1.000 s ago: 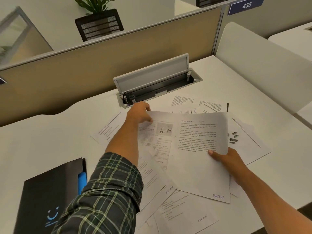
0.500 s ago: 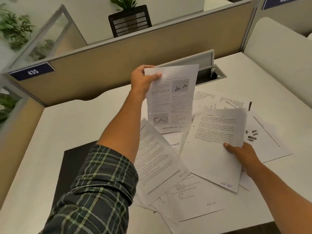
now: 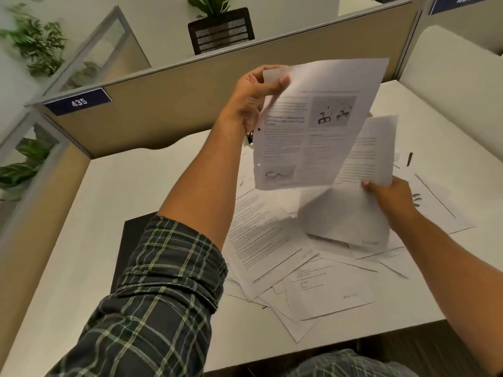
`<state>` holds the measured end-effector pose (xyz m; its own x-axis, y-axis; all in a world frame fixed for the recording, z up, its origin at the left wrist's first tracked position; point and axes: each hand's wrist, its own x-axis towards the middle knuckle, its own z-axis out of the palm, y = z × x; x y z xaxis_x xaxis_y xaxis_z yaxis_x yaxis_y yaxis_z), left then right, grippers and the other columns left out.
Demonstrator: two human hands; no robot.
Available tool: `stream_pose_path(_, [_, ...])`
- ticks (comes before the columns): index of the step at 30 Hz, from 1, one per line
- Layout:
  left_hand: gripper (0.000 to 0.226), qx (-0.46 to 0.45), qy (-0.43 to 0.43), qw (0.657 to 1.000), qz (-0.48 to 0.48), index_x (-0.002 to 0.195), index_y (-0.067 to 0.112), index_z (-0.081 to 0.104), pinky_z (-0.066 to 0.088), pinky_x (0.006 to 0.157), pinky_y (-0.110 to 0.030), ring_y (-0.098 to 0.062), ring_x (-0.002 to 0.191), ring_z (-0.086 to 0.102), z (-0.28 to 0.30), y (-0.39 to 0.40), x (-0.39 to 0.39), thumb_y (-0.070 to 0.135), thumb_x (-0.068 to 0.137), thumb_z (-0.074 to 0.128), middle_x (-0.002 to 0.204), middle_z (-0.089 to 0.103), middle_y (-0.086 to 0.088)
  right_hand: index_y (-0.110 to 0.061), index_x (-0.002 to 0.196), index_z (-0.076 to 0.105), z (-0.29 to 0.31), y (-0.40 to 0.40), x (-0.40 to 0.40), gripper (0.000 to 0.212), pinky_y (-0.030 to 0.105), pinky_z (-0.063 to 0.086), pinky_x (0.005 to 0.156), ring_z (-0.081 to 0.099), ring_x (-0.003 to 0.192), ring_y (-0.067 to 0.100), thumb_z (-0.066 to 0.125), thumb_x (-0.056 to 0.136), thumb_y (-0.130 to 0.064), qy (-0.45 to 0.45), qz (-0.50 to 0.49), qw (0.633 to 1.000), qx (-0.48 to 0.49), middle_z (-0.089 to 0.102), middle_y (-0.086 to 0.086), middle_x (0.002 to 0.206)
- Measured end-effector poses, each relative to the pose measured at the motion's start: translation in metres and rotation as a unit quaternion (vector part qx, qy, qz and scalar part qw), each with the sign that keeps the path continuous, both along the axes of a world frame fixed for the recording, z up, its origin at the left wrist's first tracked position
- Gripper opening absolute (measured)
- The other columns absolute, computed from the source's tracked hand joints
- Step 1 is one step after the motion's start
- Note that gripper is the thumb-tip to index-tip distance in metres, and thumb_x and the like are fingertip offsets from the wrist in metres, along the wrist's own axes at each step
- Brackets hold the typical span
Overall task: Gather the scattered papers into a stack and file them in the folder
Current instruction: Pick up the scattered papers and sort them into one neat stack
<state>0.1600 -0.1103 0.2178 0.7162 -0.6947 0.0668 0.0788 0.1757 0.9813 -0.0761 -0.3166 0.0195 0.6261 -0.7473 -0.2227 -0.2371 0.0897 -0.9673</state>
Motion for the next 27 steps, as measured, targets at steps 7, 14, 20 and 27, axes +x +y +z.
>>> stream_pose_path(7, [0.018, -0.001, 0.034, 0.995, 0.093, 0.087, 0.0, 0.068, 0.059, 0.064, -0.033, -0.024, 0.077, 0.072, -0.021, 0.017, -0.001, 0.001, 0.077, 0.083, 0.081, 0.074, -0.01, -0.02, 0.11, 0.074, 0.046, 0.023, 0.021, 0.035, 0.029, 0.06, 0.066, 0.076, 0.077, 0.008, 0.084, 0.076, -0.026, -0.083, 0.063, 0.995, 0.009, 0.079, -0.013, 0.091])
stream_pose_path(14, [0.031, 0.091, -0.034, 0.97, 0.224, 0.094, 0.007, 0.065, 0.062, 0.08, -0.046, -0.03, 0.098, 0.073, -0.051, 0.028, -0.01, 0.021, 0.077, 0.086, 0.105, 0.073, -0.015, -0.01, 0.113, 0.073, 0.059, 0.049, 0.036, 0.053, 0.045, 0.063, 0.083, 0.077, 0.097, 0.026, 0.083, 0.064, -0.026, -0.123, 0.164, 0.978, 0.046, 0.079, 0.006, 0.107])
stream_pose_path(20, [0.02, 0.068, -0.055, 0.955, 0.283, 0.084, 0.013, 0.063, 0.064, 0.073, -0.045, -0.027, 0.089, 0.073, -0.061, 0.031, -0.028, 0.019, 0.082, 0.082, 0.096, 0.073, -0.011, -0.015, 0.113, 0.076, 0.072, 0.065, 0.042, 0.042, 0.059, 0.059, 0.092, 0.075, 0.099, 0.032, 0.066, 0.085, -0.045, -0.156, 0.182, 0.969, 0.056, 0.077, 0.01, 0.107])
stream_pose_path(27, [0.035, 0.064, -0.09, 0.932, 0.346, 0.092, 0.013, 0.056, 0.063, 0.073, -0.046, -0.028, 0.088, 0.072, -0.052, 0.025, -0.044, 0.036, 0.083, 0.08, 0.098, 0.07, -0.014, -0.016, 0.118, 0.073, 0.076, 0.07, 0.043, 0.057, 0.046, 0.064, 0.082, 0.075, 0.103, 0.032, 0.086, 0.073, -0.049, -0.219, 0.206, 0.954, 0.01, 0.078, 0.007, 0.113])
